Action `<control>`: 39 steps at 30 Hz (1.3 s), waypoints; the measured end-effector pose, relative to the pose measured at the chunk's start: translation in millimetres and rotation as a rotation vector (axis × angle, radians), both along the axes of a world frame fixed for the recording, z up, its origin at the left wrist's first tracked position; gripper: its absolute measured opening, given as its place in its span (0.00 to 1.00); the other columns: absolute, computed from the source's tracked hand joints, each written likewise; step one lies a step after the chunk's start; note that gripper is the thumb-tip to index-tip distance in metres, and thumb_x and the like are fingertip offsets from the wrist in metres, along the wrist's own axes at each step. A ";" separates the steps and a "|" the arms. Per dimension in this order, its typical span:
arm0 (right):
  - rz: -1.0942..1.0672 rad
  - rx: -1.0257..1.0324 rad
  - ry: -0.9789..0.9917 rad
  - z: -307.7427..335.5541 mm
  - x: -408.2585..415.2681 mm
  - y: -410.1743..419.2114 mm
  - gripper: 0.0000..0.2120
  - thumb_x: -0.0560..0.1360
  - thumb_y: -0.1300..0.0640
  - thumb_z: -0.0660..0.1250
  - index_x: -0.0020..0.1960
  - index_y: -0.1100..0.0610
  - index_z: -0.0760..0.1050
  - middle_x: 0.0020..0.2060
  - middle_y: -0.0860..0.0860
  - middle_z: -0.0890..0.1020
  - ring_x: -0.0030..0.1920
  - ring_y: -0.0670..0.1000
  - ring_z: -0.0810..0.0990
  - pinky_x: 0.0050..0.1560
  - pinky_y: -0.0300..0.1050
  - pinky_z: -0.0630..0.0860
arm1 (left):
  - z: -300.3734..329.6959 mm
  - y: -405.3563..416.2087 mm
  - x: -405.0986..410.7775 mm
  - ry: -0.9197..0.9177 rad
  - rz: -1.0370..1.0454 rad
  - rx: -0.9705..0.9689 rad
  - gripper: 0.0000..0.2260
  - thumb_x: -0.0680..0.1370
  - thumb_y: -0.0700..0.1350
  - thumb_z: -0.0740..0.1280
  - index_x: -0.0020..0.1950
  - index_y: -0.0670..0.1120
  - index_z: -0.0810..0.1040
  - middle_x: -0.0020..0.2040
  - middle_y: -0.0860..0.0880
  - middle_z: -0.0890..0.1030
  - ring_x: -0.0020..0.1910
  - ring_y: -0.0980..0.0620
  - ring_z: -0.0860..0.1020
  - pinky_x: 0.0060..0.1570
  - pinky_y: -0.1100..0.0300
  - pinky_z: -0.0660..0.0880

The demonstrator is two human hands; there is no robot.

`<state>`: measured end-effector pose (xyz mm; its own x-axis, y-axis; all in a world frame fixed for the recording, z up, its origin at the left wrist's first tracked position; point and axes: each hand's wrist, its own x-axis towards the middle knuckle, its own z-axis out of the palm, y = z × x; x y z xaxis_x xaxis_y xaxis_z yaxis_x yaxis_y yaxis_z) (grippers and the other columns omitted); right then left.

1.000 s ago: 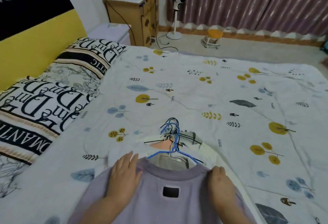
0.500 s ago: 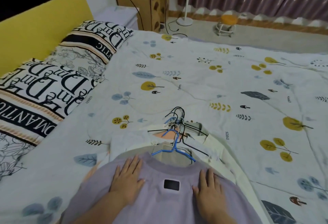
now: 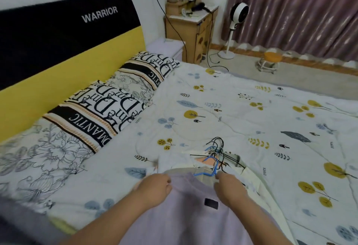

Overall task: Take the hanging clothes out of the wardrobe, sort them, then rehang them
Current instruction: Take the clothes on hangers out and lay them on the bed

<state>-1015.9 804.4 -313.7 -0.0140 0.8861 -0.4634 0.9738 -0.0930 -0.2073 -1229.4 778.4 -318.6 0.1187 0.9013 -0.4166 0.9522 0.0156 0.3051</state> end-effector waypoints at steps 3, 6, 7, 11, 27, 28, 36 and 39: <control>0.059 0.127 0.104 43.9 -38.8 -11.2 0.14 0.78 0.57 0.55 0.62 0.55 0.70 0.58 0.57 0.77 0.57 0.57 0.77 0.49 0.44 0.71 | 51.2 -16.3 -23.6 -0.089 0.090 0.026 0.15 0.79 0.49 0.58 0.64 0.47 0.73 0.63 0.48 0.76 0.61 0.50 0.74 0.58 0.60 0.70; 0.153 0.226 0.176 90.8 -81.3 -31.4 0.14 0.78 0.55 0.56 0.62 0.53 0.71 0.58 0.54 0.79 0.59 0.55 0.76 0.52 0.44 0.71 | 101.0 -41.7 -54.3 -0.134 0.146 0.121 0.14 0.79 0.50 0.58 0.62 0.48 0.74 0.60 0.49 0.78 0.57 0.49 0.76 0.55 0.59 0.72; 0.183 0.256 0.199 106.8 -96.2 -39.7 0.14 0.78 0.54 0.56 0.62 0.52 0.72 0.58 0.53 0.79 0.59 0.55 0.76 0.52 0.43 0.71 | 117.1 -53.4 -66.4 -0.137 0.157 0.157 0.14 0.79 0.50 0.58 0.63 0.48 0.74 0.60 0.49 0.78 0.57 0.49 0.76 0.55 0.60 0.72; 0.335 0.354 0.254 163.3 -157.0 -83.8 0.15 0.79 0.54 0.56 0.64 0.52 0.70 0.58 0.52 0.79 0.59 0.53 0.76 0.51 0.42 0.70 | 170.6 -117.3 -123.8 -0.078 0.189 0.265 0.15 0.80 0.52 0.58 0.65 0.50 0.72 0.61 0.51 0.77 0.57 0.51 0.75 0.55 0.59 0.71; 1.089 0.459 0.375 289.5 -397.9 -297.7 0.22 0.80 0.48 0.58 0.72 0.51 0.62 0.69 0.50 0.69 0.67 0.52 0.68 0.63 0.44 0.66 | 300.1 -429.5 -316.6 0.302 0.637 0.359 0.18 0.79 0.56 0.58 0.67 0.53 0.68 0.64 0.51 0.74 0.62 0.49 0.72 0.60 0.55 0.70; 1.139 0.458 0.374 293.9 -411.6 -306.3 0.23 0.80 0.48 0.58 0.73 0.51 0.61 0.69 0.51 0.68 0.68 0.52 0.67 0.63 0.44 0.66 | 303.5 -445.1 -323.6 0.318 0.687 0.355 0.18 0.79 0.56 0.58 0.68 0.53 0.68 0.65 0.51 0.74 0.63 0.50 0.72 0.60 0.55 0.70; 1.518 0.473 0.431 322.9 -521.1 -372.0 0.26 0.79 0.47 0.59 0.74 0.51 0.57 0.71 0.51 0.65 0.70 0.53 0.64 0.66 0.46 0.65 | 319.0 -563.4 -362.6 0.422 1.086 0.249 0.22 0.80 0.56 0.57 0.72 0.52 0.62 0.69 0.50 0.70 0.66 0.50 0.70 0.64 0.57 0.67; 1.632 0.479 0.450 333.1 -549.5 -399.3 0.26 0.79 0.47 0.58 0.75 0.51 0.56 0.71 0.51 0.65 0.70 0.54 0.64 0.66 0.46 0.65 | 323.1 -596.6 -363.1 0.421 1.229 0.214 0.24 0.80 0.56 0.56 0.74 0.52 0.58 0.71 0.50 0.67 0.68 0.51 0.68 0.65 0.58 0.66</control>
<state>-1565.4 405.1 19.4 -0.9881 -0.1174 0.0995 -0.1336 0.9752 -0.1764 -1592.5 181.8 4.5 -0.9234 0.3797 -0.0562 0.3736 0.9227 0.0953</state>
